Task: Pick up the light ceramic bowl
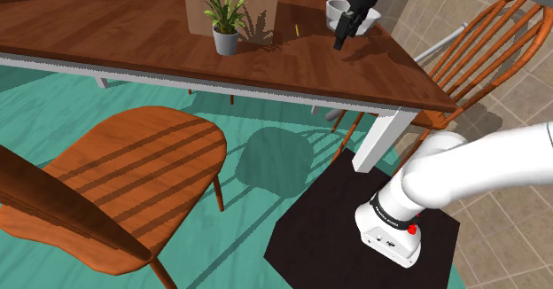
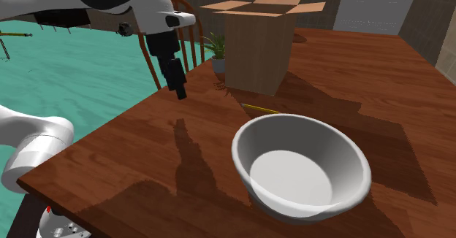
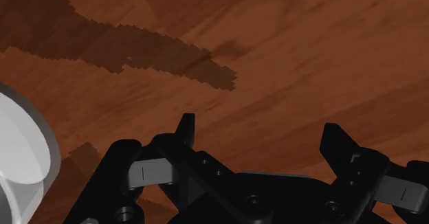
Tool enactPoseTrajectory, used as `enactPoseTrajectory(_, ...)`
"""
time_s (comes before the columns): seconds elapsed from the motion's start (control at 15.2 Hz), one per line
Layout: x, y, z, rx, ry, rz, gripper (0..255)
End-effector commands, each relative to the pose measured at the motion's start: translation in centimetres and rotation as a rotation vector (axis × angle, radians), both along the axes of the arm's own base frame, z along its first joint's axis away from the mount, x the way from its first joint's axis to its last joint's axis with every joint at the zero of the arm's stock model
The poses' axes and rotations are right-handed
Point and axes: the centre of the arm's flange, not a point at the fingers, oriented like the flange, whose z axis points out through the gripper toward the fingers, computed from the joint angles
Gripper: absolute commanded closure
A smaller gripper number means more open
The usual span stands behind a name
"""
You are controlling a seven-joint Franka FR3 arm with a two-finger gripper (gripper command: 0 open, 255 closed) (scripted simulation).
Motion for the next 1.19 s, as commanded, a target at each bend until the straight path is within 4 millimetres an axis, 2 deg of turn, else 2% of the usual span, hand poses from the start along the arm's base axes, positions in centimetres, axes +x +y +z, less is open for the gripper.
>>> enactPoseTrajectory(0.0, 1.4, -2.0, 0.2, -0.018, 0.004, -0.006, 0)
enactPoseTrajectory(1.12, 13.2, -19.2, 2.4, -0.157, 0.036, -0.055, 0)
